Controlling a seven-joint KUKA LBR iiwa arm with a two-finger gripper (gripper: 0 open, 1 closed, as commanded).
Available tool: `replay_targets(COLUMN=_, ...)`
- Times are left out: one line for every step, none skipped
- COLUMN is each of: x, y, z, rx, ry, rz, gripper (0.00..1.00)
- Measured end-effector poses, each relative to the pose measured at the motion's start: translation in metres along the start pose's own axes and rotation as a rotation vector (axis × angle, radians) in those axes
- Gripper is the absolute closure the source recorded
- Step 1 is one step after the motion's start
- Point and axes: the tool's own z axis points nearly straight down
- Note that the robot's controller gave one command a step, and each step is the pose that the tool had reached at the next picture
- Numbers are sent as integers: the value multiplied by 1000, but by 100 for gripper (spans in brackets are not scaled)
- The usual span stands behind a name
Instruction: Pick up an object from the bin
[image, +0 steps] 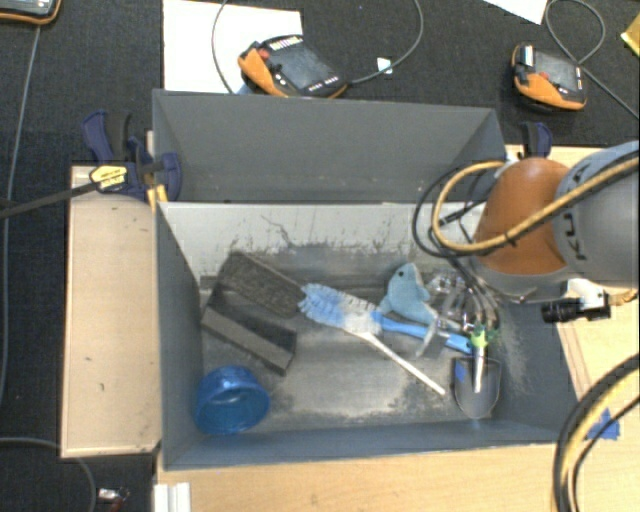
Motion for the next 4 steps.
replay_targets(x=-20, y=-29, z=30, rx=1, ry=-10, rz=176, gripper=0)
replay_targets(x=-25, y=-9, z=30, rx=0, ry=-4, rz=215, gripper=100)
replay_targets(x=-25, y=-9, z=30, rx=0, ry=-3, rz=214, gripper=100)
replay_targets(x=-25, y=-9, z=29, rx=0, ry=-4, rz=213, gripper=100)
